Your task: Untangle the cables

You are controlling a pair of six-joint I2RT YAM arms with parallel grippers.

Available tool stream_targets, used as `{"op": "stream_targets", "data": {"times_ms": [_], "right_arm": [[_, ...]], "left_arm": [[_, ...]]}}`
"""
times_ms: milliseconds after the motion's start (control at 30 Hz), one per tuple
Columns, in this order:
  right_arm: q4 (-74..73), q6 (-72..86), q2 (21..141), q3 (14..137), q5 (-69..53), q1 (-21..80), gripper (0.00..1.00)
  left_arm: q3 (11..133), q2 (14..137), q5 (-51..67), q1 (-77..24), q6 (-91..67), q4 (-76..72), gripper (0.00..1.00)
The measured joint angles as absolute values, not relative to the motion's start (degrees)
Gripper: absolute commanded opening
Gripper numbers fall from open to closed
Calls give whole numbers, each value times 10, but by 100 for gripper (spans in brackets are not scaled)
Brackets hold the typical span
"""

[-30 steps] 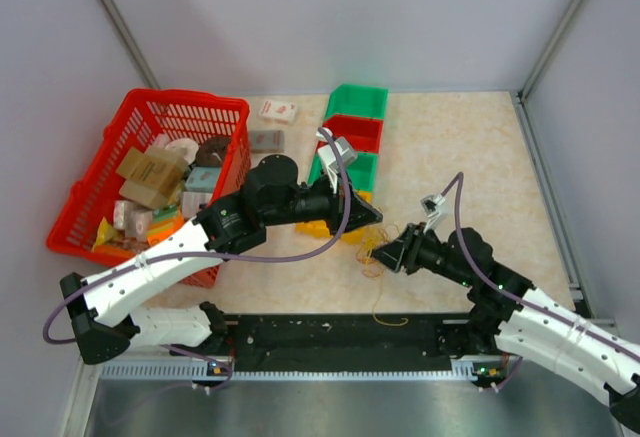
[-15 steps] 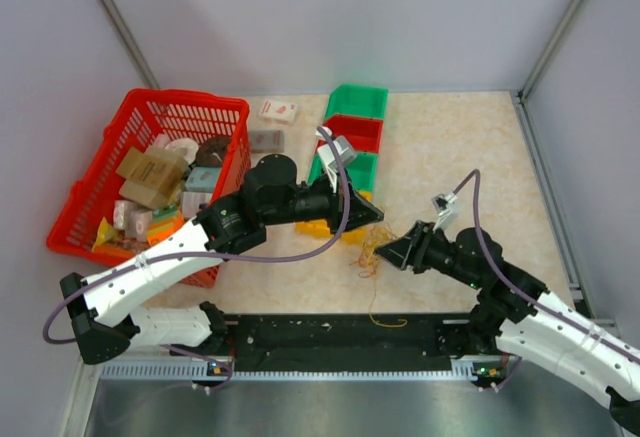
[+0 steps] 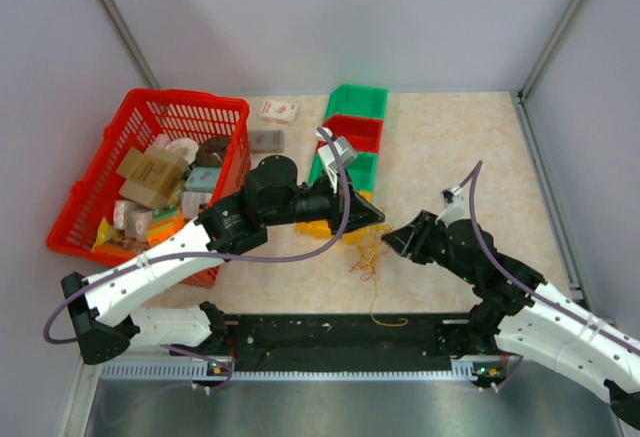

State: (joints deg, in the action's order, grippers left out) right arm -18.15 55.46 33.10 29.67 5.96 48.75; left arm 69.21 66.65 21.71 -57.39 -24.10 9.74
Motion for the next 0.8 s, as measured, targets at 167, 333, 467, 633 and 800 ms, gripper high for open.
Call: {"op": "stream_targets", "data": {"times_ms": [167,333,467,633,800], "right_arm": [[-186,567,336,297,121,488,10],[-173,567,344,290,158,488,0],[-185,599,344,271,227,490,0],[-234,705,341,269,292,475,0],[-306,752,339,258,347,435,0]], "left_arm": [[687,665,218,-574,-241,98,0],[681,645,213,-574,-238,107,0],[681,622,182,-574,-216,137,0],[682,568,60,-575,-149,266,0],[697,472,-82,-578,-98,341,0]]}}
